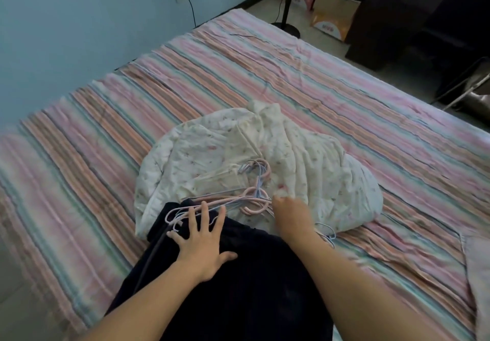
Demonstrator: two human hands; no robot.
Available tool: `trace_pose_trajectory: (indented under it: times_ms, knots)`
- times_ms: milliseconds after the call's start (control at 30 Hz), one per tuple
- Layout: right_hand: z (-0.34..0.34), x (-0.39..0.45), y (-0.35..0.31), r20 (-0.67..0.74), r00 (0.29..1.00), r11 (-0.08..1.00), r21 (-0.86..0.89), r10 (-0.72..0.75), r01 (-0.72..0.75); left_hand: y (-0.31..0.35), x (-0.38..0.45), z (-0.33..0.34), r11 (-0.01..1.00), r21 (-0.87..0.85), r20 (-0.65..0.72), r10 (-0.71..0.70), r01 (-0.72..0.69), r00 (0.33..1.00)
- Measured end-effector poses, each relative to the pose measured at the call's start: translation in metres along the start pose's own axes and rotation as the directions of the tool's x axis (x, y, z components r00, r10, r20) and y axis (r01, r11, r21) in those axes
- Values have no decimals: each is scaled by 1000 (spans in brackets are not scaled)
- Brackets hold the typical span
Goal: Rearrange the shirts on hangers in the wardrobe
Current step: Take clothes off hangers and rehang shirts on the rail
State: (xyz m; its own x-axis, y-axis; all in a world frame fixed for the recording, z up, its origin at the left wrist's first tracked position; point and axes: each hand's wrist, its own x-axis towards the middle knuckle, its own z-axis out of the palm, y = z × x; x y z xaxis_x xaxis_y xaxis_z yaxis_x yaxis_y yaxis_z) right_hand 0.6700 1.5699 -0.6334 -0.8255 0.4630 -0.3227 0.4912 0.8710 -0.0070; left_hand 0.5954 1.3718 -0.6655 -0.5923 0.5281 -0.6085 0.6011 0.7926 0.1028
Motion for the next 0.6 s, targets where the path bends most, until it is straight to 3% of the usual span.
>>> trace_pose_trajectory:
  times_ms: [133,300,433,600]
  knots:
    - [9,1,5,-55,998,995,100,-11,16,-3,8,-2,1000,-26,88,7,-5,996]
    - [-8,-3,10,-99,983,932,344,154,-112,-9,-1,-34,970,-240,168,14,27,986]
    - [-44,-21,0,-157,973,910,403,168,-92,-14,-23,-74,976,-219,89,2,17,996]
    - [-110,-59,-31,-251,968,890,446,25,93,-14,-72,-124,959,-278,-54,40,-53,998]
